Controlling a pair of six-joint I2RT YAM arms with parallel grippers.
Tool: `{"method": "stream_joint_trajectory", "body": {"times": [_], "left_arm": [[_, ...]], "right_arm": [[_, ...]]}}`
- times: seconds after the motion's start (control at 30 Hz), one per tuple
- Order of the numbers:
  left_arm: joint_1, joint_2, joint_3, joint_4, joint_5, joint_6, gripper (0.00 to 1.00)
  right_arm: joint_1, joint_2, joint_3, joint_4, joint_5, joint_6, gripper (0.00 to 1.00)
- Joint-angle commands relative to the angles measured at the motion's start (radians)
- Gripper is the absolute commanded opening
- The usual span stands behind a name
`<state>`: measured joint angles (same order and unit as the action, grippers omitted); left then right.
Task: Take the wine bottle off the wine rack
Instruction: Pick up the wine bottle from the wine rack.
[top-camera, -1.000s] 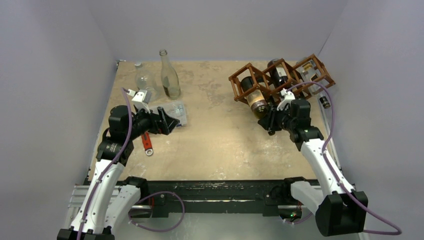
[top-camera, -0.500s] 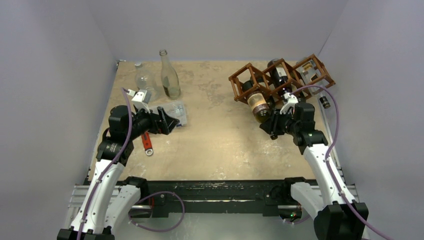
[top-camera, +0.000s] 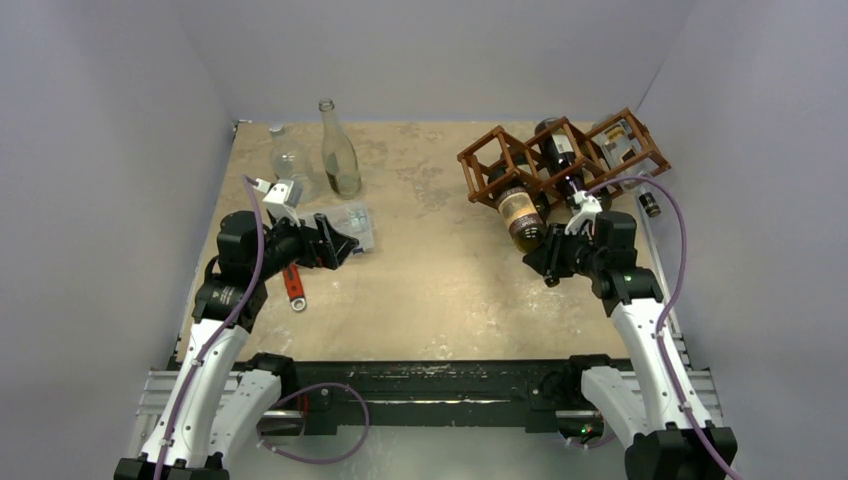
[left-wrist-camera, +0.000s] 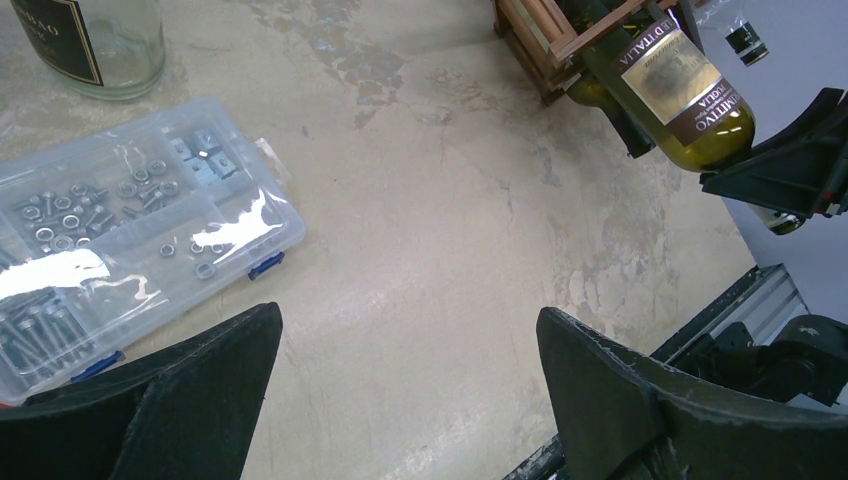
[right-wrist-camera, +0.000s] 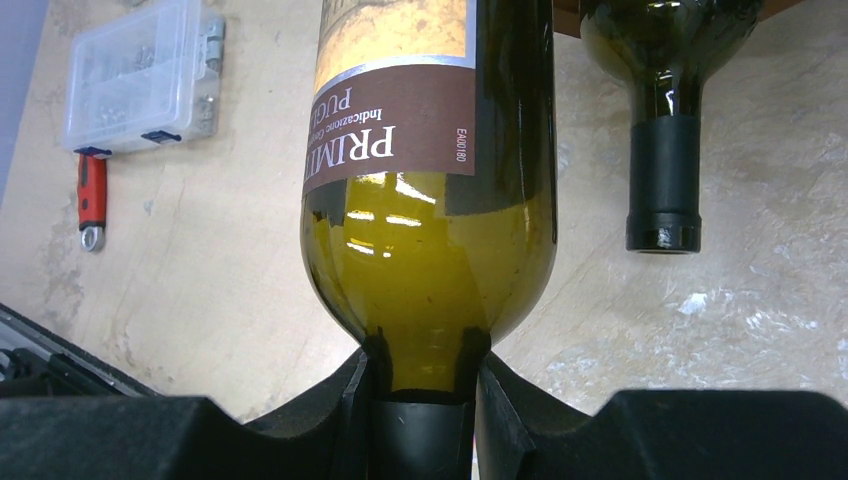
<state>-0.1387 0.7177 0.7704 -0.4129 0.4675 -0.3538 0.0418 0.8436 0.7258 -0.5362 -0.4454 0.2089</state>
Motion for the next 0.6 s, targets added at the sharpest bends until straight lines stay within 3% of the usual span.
{"method": "stream_joint_trajectory", "body": {"times": [0.0, 0.57], "left_arm": [[-0.002, -0.01, 0.014, 0.017, 0.0, 0.022, 1.0], [-0.004, -0.011, 0.012, 0.017, 0.001, 0.024, 1.0]], "right_arm": [[-0.008, -0.065, 0.101, 0.082, -0.079, 0.002, 0.0], [-0.014, -0.114, 0.155, -0.099, -0.079, -0.021, 0.0]]}}
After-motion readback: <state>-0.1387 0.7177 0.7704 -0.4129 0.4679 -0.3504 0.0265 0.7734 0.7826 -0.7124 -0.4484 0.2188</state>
